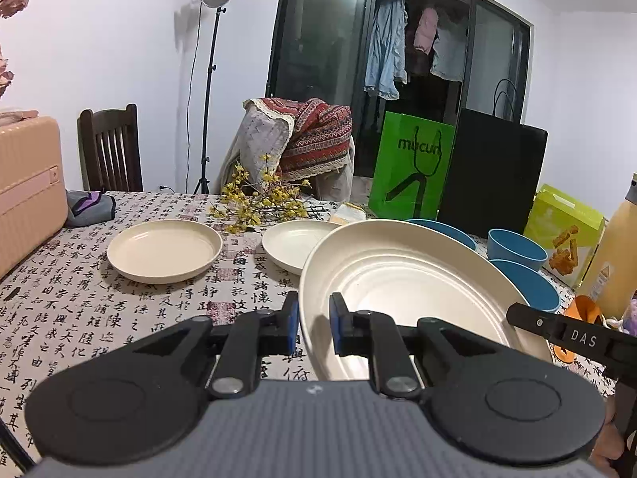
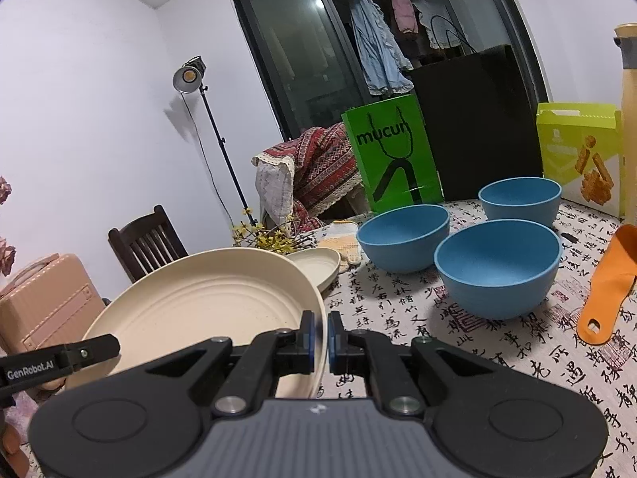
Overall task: Organize plates and bowls
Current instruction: 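Carry the tilted cream plate forward toward the blue bowls with both grippers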
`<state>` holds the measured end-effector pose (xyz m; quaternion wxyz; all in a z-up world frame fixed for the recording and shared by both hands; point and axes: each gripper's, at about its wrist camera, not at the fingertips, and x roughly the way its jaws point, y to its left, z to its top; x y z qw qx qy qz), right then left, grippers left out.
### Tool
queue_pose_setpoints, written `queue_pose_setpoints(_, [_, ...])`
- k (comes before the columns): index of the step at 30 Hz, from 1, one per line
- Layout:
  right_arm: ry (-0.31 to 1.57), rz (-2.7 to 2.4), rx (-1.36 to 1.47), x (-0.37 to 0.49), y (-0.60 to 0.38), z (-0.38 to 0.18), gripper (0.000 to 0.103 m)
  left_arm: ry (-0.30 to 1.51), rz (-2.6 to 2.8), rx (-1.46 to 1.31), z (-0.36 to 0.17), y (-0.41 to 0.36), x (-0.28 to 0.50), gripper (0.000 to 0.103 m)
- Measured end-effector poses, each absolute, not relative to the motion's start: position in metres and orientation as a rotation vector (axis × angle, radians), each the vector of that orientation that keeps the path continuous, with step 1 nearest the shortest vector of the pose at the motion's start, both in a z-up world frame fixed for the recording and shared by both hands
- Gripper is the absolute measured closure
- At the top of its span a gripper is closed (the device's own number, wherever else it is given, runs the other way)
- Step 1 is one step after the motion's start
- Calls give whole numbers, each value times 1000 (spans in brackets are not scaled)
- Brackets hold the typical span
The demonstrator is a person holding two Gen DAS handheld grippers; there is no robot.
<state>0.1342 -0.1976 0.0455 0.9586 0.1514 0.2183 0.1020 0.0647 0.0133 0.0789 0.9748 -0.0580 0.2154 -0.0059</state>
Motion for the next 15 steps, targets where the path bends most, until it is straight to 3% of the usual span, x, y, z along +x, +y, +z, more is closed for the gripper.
queue_pose_setpoints(15, [461,179,314,135,-215,31,96,467,-33,-106,63,0,76,87])
